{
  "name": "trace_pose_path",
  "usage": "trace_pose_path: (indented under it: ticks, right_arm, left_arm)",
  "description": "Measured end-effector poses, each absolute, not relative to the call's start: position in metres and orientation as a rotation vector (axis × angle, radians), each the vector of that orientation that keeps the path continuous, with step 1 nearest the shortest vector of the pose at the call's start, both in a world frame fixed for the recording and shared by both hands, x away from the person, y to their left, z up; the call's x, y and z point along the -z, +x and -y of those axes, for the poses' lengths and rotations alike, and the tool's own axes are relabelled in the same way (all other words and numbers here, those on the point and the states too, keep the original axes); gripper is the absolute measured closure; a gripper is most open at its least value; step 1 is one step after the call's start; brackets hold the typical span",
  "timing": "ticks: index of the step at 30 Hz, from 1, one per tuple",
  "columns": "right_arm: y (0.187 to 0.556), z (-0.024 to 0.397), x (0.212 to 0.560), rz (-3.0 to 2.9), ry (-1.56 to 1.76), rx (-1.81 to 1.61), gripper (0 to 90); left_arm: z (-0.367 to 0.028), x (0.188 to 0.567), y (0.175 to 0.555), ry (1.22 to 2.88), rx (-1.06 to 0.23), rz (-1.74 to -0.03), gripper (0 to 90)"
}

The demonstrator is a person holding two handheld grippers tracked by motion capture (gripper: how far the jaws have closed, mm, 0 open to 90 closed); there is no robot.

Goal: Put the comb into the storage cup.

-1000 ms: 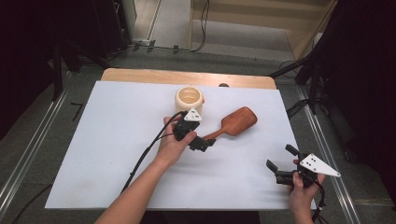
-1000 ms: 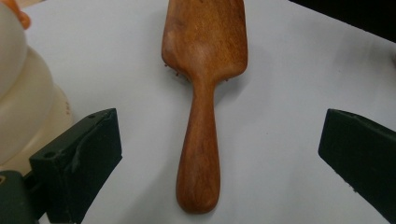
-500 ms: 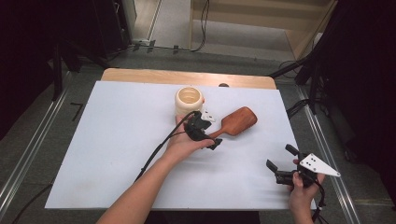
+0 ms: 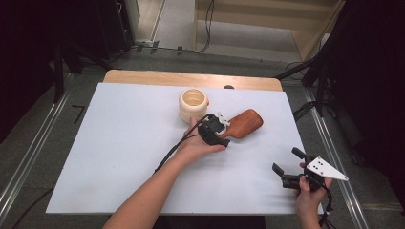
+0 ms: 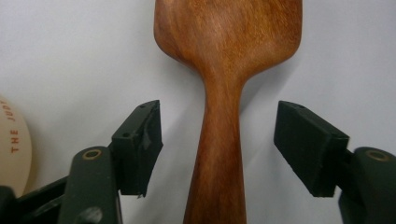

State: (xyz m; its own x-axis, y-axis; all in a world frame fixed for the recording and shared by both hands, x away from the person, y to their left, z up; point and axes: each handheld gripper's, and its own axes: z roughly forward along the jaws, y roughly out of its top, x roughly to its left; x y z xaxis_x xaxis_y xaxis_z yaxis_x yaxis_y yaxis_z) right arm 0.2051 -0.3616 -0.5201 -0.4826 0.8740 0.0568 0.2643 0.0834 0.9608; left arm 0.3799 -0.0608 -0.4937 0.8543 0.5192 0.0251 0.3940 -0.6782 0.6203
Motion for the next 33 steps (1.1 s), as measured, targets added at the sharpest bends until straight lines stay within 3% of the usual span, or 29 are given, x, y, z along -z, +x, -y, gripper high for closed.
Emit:
trace_pose_path:
  ticks: [24, 33]
  right_arm:
    - [0.206, 0.36, 0.52, -1.819, 1.123, -1.397, 0.0]
    - [0.206, 0.36, 0.52, -1.816, 1.124, -1.396, 0.0]
  left_arm:
    - [0.072, 0.503, 0.383, 2.388, -0.256, -0.68, 71.4]
    - [0.069, 0.503, 0.382, 2.356, -0.25, -0.662, 71.7]
